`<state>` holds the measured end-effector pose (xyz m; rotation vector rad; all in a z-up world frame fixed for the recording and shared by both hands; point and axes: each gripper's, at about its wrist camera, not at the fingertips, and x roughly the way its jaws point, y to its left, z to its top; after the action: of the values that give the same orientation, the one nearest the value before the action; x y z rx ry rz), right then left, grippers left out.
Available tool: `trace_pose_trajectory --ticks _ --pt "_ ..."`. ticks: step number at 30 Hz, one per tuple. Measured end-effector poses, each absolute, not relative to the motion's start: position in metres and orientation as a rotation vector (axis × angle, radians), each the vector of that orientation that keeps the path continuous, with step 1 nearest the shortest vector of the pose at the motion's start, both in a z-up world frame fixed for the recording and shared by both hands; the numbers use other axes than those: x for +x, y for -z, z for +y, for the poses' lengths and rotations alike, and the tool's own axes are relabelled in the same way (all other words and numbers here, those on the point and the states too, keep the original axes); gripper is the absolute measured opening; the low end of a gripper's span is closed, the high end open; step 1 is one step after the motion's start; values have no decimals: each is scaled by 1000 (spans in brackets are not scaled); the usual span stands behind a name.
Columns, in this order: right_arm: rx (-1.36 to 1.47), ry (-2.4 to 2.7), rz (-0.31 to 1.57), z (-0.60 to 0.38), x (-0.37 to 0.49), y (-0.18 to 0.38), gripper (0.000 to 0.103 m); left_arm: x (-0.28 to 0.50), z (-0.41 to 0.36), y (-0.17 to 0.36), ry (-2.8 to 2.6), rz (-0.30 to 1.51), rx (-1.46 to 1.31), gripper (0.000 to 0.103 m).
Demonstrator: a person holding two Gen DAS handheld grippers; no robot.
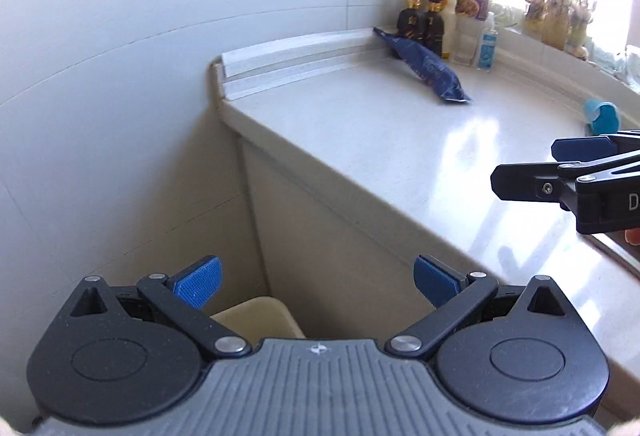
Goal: Collect trash
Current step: 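Move both tools back up toward the blue wrapper on the counter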
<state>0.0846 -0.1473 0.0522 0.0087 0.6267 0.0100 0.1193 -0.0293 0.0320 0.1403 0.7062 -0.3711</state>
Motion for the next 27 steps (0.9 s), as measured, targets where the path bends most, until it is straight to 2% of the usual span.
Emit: trace_pose_trajectory --ticks 14,27 --pt "139 299 562 -275 84 -66 101 164 -134 -52 541 706 139 102" --pt "282 639 508 -363 92 -36 101 228 -200 -45 537 680 102 102"
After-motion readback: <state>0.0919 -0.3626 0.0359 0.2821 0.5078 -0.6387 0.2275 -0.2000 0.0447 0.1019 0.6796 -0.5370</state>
